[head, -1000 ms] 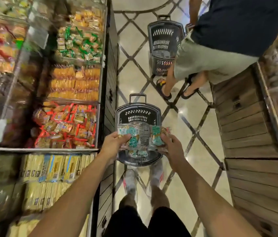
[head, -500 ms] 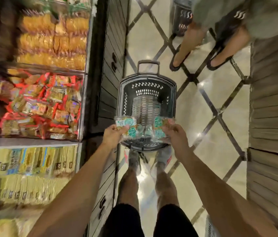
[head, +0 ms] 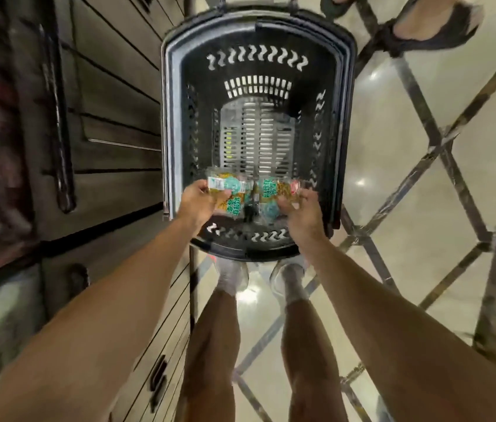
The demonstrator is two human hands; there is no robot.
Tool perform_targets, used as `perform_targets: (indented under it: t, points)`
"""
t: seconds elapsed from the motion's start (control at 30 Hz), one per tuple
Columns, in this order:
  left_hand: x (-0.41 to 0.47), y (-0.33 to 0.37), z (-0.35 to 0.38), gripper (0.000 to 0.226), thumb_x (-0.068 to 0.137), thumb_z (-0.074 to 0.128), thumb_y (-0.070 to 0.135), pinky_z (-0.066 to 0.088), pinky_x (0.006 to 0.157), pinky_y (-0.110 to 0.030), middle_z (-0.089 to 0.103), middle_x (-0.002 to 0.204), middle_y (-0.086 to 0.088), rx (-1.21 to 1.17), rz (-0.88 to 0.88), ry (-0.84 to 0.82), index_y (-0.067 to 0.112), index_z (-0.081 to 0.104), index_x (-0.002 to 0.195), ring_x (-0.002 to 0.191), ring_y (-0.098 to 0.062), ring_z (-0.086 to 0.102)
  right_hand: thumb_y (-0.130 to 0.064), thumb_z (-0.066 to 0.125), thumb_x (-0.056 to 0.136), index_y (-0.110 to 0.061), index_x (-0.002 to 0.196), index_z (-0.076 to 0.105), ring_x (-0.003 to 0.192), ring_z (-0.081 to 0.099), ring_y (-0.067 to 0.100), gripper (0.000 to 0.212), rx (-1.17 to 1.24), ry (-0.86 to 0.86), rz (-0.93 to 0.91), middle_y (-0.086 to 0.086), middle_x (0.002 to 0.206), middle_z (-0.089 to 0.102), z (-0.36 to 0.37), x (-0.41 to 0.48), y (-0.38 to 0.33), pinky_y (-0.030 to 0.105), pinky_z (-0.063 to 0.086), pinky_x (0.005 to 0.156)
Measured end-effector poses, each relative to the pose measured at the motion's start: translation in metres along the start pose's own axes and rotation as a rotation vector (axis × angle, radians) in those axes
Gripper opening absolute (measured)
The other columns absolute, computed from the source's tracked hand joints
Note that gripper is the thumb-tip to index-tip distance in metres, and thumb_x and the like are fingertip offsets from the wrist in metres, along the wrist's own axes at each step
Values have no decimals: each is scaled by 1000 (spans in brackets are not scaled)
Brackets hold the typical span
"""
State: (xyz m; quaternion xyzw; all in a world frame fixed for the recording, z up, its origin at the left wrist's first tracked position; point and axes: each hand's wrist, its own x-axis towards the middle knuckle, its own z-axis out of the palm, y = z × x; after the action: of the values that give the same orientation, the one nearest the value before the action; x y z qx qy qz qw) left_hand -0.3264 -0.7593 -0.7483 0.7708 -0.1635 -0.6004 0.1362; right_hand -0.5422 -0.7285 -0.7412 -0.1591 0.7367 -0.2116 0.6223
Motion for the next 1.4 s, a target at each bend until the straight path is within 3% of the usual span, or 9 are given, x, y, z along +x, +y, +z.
perform_targets:
  t: [0.13,0.27,0.43,0.53,0.67,0.77,0.93,1.1,1.4]
  points:
    - [62,-22,17,26,89,80,3,57,61,-15,72,111,-7,35,16,26,5,65,110,84,-11,71,-38,88,81,-25,118,49,118,64,36,56,23,36,30,19,134,60,18,54,33,58,52,102]
    - [120,-39,27,43,89,81,5,55,55,-15,71,116,-13,12,28,96,-6,60,125,79,-9,70,-25,76,95,-10,128,50,112,60,21,44,-93,72,21,8,127,59,25,104,45,31,48,87]
    - [196,-55,45,42,81,89,11,61,92,-52,73,115,-17,-32,30,89,5,62,113,107,-33,73,-16,76,96,-10,126,54,93,65,10,38,-114,132,-16,0,111,63,43,176,52,12,54,70]
    - [219,-52,61,39,87,83,8,62,89,-43,74,104,-8,-33,84,67,3,58,116,98,-25,73,-12,76,95,-5,130,54,87,59,5,42,-108,173,-37,6,118,62,57,212,53,2,42,57]
    - [244,-50,74,45,91,79,8,63,86,-30,72,101,-1,-50,126,67,2,54,128,88,-11,72,-18,76,96,-7,137,52,119,54,19,48,-96,223,-54,10,137,54,78,245,63,16,39,82]
    - [262,-55,78,44,92,80,14,62,92,-38,71,102,0,-26,171,93,9,51,124,93,-14,72,-16,74,96,-10,139,51,124,51,17,50,-24,263,-51,9,144,52,89,262,64,22,38,93]
    - [277,-68,82,46,93,78,23,59,97,-48,68,116,-4,0,226,62,19,44,124,107,-21,70,-22,82,90,-17,129,55,109,62,18,48,-48,328,-61,0,119,61,96,284,77,36,54,98]
    - [278,-81,89,52,85,78,43,56,96,-47,68,115,1,94,335,171,24,55,128,109,-18,66,-25,80,92,-18,124,61,114,58,14,37,-98,371,-68,4,132,65,96,290,89,28,47,89]
    - [274,-95,105,66,97,67,45,57,85,-47,50,118,-14,530,493,377,10,49,149,106,-26,53,-46,67,98,-19,136,64,125,56,25,47,-516,449,-180,7,139,57,97,290,103,44,50,100]
